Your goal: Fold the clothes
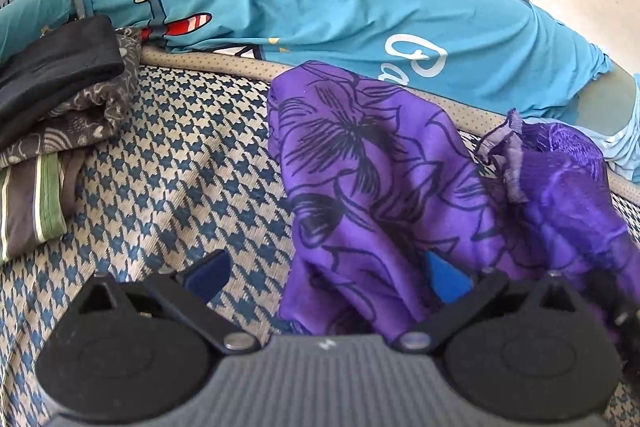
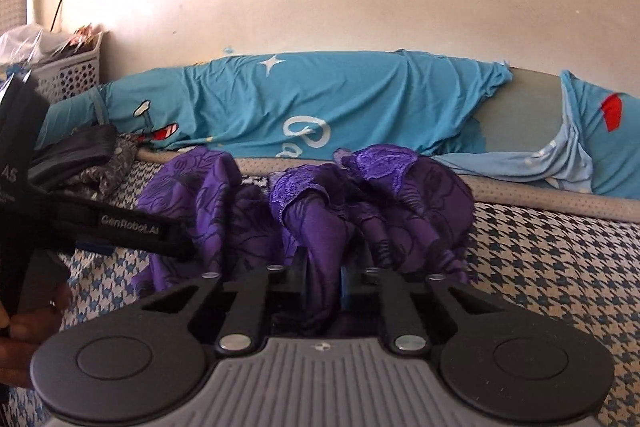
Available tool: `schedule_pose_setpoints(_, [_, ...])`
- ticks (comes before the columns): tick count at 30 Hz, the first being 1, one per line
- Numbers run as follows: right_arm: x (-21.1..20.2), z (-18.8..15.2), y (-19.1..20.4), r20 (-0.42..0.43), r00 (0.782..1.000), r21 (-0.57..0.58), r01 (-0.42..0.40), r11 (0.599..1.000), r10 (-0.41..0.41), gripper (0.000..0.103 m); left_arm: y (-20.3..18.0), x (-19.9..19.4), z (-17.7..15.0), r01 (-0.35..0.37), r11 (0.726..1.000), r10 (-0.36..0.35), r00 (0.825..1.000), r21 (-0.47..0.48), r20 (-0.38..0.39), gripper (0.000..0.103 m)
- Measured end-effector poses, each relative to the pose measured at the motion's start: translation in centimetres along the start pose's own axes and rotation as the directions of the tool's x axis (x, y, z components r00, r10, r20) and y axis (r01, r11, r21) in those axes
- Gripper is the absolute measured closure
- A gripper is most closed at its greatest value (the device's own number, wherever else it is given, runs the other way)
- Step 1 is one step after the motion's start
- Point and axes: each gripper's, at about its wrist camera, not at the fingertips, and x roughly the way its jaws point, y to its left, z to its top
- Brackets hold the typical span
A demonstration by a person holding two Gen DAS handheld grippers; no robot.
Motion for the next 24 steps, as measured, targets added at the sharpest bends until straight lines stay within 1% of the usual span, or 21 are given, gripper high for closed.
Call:
schedule_pose_setpoints(4, [-1.4,0.9,-2.8,0.038,0.996,0.099,0.077,0.992,-0.081,0.091,-0.2,0.0,-0.1,0.003,1.000,-0.003,1.000,0.015,0.003,0.000])
schedule_pose_setpoints(7, [-2.4,1.2,-5.4,0.037,0.991,0.185,0.116,0.976,-0.125,0.092,-0.6,-0.1,-0.2,0.006,0.999,-0.007,1.000,0.033,0.008,0.000])
schedule_pose_setpoints(9, [-3.0,1.1,-6.7,0.029,0.985,0.211,0.161,0.964,-0.171,0.095,-0.9,-0.1,-0.4,0.008,0.999,-0.009,1.000,0.047,0.011,0.000])
schedule_pose_setpoints(11, [-3.4,0.8,-7.7,0.015,0.978,0.219,0.199,0.955,-0.207,0.095,-1.3,-0.2,-0.6,0.011,0.998,-0.012,1.000,0.068,0.015,0.000])
schedule_pose_setpoints(14, [-3.9,0.2,-9.1,-0.012,0.979,0.263,0.201,0.944,-0.205,0.095,-1.8,-0.5,-1.2,0.023,0.994,-0.026,0.999,0.103,0.027,0.000])
schedule_pose_setpoints(18, [-4.0,-0.5,-10.1,-0.052,0.968,0.270,0.248,0.930,-0.244,0.096,-2.1,-0.7,-2.1,0.047,0.991,-0.049,0.999,0.123,0.015,0.000])
schedule_pose_setpoints(22, [-4.3,-1.1,-11.3,-0.092,0.961,0.319,0.278,0.906,-0.263,0.096,-1.9,-1.0,-3.1,0.087,0.991,-0.086,0.996,0.097,-0.013,0.000])
schedule_pose_setpoints(24, [-4.5,-1.3,-11.4,-0.098,0.956,0.313,0.295,0.903,-0.278,0.096,-1.7,-1.2,-3.7,0.097,0.991,-0.095,0.995,0.098,-0.020,0.000])
